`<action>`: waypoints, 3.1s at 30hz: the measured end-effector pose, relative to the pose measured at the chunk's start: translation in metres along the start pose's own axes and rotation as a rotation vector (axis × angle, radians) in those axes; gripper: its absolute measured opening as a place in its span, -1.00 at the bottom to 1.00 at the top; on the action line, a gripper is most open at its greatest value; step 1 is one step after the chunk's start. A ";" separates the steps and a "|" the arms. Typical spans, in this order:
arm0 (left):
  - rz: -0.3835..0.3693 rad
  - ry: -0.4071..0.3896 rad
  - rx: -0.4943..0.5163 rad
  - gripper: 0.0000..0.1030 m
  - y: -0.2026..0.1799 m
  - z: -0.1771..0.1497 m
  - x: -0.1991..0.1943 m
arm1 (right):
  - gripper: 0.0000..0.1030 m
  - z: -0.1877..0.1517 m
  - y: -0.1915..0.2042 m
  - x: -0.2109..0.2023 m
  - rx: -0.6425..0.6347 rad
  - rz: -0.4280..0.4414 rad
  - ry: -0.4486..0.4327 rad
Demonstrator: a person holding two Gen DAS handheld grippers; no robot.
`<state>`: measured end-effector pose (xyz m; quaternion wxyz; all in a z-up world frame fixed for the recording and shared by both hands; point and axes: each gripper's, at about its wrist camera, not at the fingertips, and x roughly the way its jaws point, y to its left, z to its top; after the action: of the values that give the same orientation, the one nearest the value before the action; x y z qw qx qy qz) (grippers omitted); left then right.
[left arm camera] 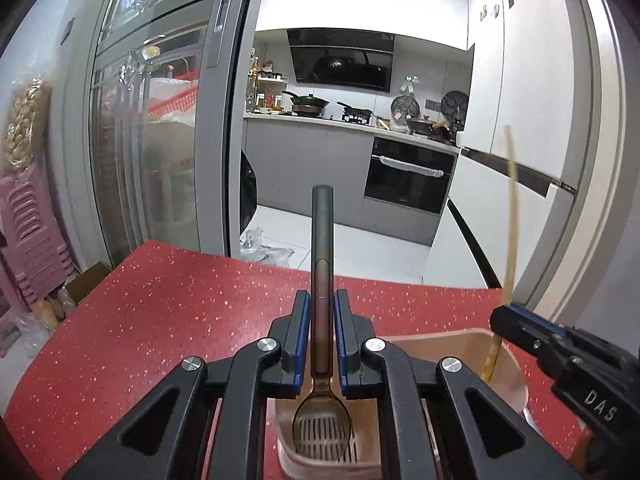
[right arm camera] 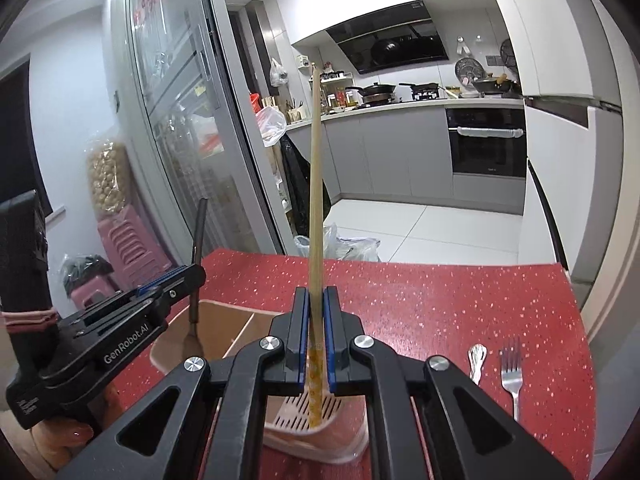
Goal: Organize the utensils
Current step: 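Drop the chopstick into the holder with the right tool while the left tool releases the spoon there, then move both open tools back down to the utensils on the table, then grasp a black-handled spoon with the right tool while the left tool grasps a wooden chopstick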
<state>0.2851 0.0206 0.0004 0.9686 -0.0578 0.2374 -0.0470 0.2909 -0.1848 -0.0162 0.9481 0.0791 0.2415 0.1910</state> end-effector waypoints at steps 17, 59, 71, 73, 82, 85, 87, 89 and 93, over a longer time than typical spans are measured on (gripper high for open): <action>0.066 0.055 0.005 -0.33 0.007 -0.013 -0.032 | 0.35 0.001 0.010 -0.031 -0.032 0.008 0.025; 0.162 0.544 -0.025 1.00 0.071 -0.188 -0.087 | 0.38 -0.144 0.028 -0.061 0.016 -0.074 0.629; 0.171 0.586 0.010 1.00 0.067 -0.186 -0.061 | 0.00 -0.151 0.038 -0.015 -0.260 -0.090 0.728; 0.168 0.587 0.010 1.00 0.066 -0.187 -0.058 | -0.02 -0.148 0.042 -0.008 -0.300 -0.077 0.738; 0.146 0.599 0.022 1.00 0.065 -0.180 -0.045 | -0.09 -0.137 0.072 0.016 -0.439 -0.025 0.797; 0.132 0.602 0.033 1.00 0.061 -0.173 -0.038 | -0.14 -0.134 0.079 0.021 -0.461 -0.013 0.819; 0.120 0.606 0.044 1.00 0.058 -0.169 -0.035 | -0.19 -0.135 0.080 0.023 -0.473 -0.005 0.836; 0.106 0.615 0.057 1.00 0.054 -0.165 -0.032 | -0.24 -0.134 0.086 0.026 -0.479 -0.004 0.850; 0.085 0.633 0.077 0.97 0.044 -0.160 -0.025 | -0.38 -0.133 0.090 0.032 -0.456 0.014 0.886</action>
<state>0.1913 0.0532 -0.1348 0.8491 0.0066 0.5273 -0.0312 0.2229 -0.0815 -0.1237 0.7463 -0.2174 0.5727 0.2604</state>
